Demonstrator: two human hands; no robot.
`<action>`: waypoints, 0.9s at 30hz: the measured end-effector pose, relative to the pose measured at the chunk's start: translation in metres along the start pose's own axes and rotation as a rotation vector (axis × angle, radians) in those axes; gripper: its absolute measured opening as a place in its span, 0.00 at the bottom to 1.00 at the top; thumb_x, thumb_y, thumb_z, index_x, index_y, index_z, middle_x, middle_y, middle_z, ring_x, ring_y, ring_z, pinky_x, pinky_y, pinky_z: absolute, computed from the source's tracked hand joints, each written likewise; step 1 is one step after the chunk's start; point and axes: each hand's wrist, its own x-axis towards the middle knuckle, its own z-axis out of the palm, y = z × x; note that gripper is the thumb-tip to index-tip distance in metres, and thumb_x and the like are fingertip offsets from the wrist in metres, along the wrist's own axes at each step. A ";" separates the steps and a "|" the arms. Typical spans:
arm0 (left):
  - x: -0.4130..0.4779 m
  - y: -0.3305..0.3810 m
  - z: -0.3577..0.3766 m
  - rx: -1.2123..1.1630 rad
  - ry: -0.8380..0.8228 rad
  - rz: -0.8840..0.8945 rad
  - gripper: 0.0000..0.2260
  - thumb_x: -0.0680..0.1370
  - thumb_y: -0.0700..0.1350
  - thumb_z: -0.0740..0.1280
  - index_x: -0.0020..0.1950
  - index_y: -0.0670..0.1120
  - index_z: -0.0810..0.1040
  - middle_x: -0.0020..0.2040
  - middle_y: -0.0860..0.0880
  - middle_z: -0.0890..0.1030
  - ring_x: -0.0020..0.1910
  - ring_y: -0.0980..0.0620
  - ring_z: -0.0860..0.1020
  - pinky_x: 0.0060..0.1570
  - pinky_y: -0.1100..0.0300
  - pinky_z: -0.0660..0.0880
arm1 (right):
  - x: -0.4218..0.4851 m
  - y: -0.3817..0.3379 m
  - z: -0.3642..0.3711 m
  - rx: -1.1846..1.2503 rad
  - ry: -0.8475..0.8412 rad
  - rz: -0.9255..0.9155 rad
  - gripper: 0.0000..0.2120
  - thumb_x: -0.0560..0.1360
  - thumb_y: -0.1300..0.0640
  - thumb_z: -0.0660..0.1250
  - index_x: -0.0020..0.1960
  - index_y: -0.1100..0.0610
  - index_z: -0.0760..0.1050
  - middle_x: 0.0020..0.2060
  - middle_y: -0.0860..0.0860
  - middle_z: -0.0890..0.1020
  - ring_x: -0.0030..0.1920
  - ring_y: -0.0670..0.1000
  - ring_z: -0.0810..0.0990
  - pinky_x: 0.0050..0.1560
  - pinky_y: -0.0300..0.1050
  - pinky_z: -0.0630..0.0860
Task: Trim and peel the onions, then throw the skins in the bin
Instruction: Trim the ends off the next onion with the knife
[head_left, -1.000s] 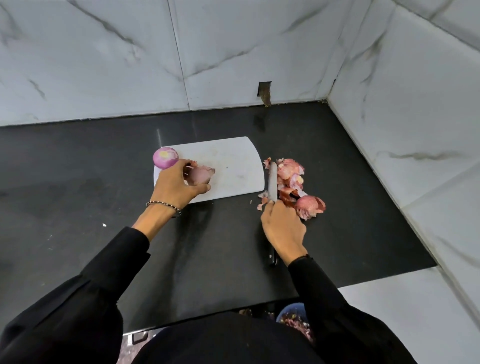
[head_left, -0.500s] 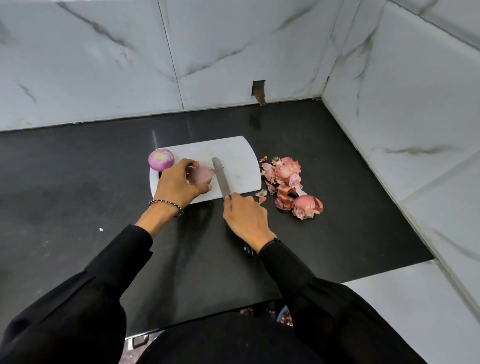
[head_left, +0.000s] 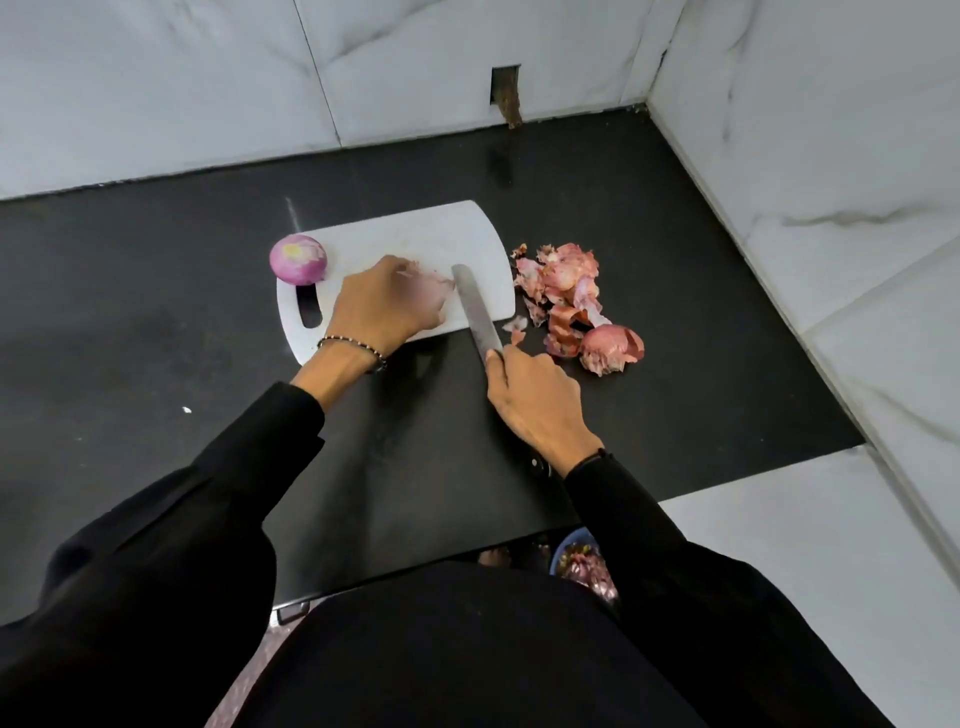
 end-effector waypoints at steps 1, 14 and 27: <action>0.000 0.000 0.002 0.001 -0.011 -0.001 0.31 0.66 0.52 0.79 0.66 0.45 0.74 0.56 0.48 0.81 0.48 0.52 0.77 0.49 0.62 0.72 | -0.002 0.002 0.002 0.003 0.010 0.035 0.20 0.86 0.47 0.50 0.56 0.58 0.75 0.47 0.58 0.82 0.50 0.64 0.80 0.42 0.52 0.67; 0.007 0.000 0.018 0.002 -0.052 -0.006 0.31 0.66 0.52 0.79 0.66 0.46 0.74 0.57 0.48 0.81 0.50 0.52 0.77 0.50 0.62 0.72 | 0.025 0.004 0.001 0.072 0.139 0.163 0.20 0.86 0.48 0.52 0.54 0.61 0.76 0.44 0.56 0.82 0.46 0.59 0.80 0.40 0.50 0.68; 0.018 0.006 0.011 -0.023 0.054 0.002 0.30 0.65 0.54 0.80 0.63 0.45 0.76 0.56 0.47 0.82 0.52 0.49 0.79 0.55 0.55 0.77 | 0.059 -0.038 0.004 0.234 0.023 -0.029 0.13 0.84 0.49 0.58 0.55 0.59 0.70 0.44 0.55 0.80 0.43 0.59 0.79 0.41 0.57 0.78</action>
